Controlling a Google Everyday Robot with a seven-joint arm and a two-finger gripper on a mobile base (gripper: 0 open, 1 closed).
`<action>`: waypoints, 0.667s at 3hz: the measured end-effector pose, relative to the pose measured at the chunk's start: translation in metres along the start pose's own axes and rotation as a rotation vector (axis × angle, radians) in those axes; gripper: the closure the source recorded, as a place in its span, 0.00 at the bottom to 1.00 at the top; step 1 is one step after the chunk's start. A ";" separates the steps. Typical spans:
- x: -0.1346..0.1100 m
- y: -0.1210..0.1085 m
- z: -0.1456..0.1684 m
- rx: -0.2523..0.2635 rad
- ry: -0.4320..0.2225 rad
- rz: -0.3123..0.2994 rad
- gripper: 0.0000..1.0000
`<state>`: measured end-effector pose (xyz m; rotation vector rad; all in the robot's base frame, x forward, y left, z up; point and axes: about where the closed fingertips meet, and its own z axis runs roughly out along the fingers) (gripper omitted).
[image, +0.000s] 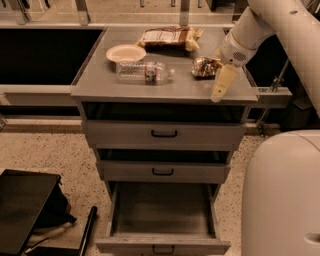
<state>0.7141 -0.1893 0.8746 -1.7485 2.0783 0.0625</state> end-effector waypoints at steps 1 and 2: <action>0.010 -0.006 -0.001 -0.005 -0.074 0.037 0.00; 0.030 -0.022 0.016 -0.014 -0.190 0.110 0.00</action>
Offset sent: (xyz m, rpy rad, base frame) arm 0.1035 -0.0908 0.0388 0.3734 -0.0817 -0.1027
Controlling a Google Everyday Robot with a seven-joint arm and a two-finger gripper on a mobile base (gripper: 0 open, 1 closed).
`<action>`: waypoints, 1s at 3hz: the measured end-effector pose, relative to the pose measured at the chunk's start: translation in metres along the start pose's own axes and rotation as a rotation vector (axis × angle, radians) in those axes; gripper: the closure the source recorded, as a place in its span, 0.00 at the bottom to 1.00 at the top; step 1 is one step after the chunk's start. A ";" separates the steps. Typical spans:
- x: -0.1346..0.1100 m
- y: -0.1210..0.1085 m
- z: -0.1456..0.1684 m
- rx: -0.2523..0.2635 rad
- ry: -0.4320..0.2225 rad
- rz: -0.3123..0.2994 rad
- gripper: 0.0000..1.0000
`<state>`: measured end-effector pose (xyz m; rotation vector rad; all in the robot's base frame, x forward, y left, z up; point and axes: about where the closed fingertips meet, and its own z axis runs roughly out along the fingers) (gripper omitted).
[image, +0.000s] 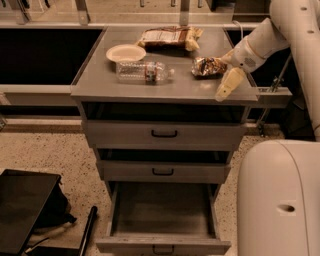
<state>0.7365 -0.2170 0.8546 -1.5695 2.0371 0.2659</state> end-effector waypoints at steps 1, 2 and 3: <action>-0.008 -0.026 -0.005 0.079 -0.054 0.004 0.00; -0.013 -0.031 -0.010 0.100 -0.064 -0.005 0.00; -0.021 -0.035 -0.005 0.108 -0.076 -0.017 0.00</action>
Offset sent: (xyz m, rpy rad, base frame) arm 0.0222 -0.0033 0.0116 0.0349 -0.0705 -0.0323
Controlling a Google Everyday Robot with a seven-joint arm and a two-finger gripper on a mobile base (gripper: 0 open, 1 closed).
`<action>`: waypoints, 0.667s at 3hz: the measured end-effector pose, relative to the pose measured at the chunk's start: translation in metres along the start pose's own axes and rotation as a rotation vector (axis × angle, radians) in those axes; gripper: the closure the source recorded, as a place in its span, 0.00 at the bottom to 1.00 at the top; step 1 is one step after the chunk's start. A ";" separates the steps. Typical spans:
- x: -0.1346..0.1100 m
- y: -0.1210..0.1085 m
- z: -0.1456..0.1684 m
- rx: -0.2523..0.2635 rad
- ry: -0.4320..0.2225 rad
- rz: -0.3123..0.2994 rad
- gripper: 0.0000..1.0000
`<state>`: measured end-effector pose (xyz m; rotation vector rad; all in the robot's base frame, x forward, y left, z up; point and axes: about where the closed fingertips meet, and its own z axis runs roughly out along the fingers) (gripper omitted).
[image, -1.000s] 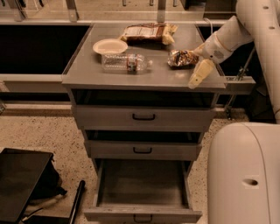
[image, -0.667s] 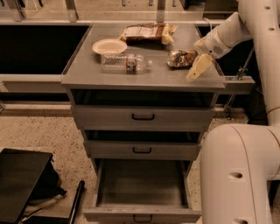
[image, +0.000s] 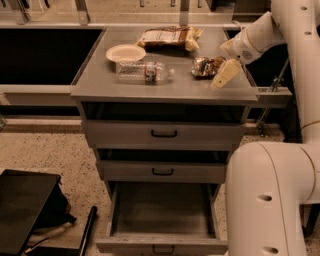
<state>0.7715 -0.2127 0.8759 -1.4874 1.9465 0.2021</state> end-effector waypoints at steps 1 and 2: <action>0.000 -0.004 0.025 -0.007 -0.002 0.014 0.00; 0.002 -0.005 0.054 -0.023 -0.002 0.034 0.00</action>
Offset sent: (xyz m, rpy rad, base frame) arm 0.1162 0.0002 -0.0334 0.0296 0.0762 -0.0172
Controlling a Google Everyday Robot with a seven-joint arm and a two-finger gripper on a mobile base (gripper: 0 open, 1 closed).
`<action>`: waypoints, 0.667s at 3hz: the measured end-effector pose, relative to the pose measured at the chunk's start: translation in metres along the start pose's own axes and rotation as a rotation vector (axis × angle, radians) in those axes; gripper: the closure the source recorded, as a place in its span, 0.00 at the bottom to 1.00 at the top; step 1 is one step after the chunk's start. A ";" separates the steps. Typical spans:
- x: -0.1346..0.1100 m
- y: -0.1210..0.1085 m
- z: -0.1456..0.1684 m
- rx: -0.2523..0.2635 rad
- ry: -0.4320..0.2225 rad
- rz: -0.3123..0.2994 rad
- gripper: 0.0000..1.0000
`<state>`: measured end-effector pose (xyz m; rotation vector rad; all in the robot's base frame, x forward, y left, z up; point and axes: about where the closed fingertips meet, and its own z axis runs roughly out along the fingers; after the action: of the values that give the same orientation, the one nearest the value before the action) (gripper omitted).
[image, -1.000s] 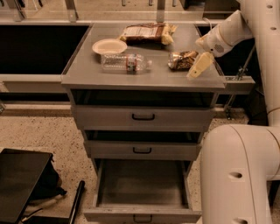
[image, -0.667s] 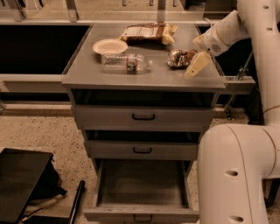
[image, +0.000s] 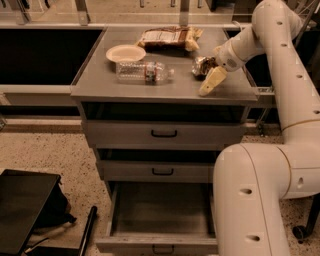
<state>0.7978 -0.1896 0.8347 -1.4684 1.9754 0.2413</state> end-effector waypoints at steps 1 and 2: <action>-0.003 0.001 -0.004 0.000 0.000 0.000 0.00; -0.003 0.001 -0.004 0.000 0.000 0.000 0.18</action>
Offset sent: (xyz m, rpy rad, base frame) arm -0.0004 0.0002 0.0050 0.0000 0.0000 -0.0001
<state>0.7960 -0.1886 0.8393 -1.4684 1.9752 0.2409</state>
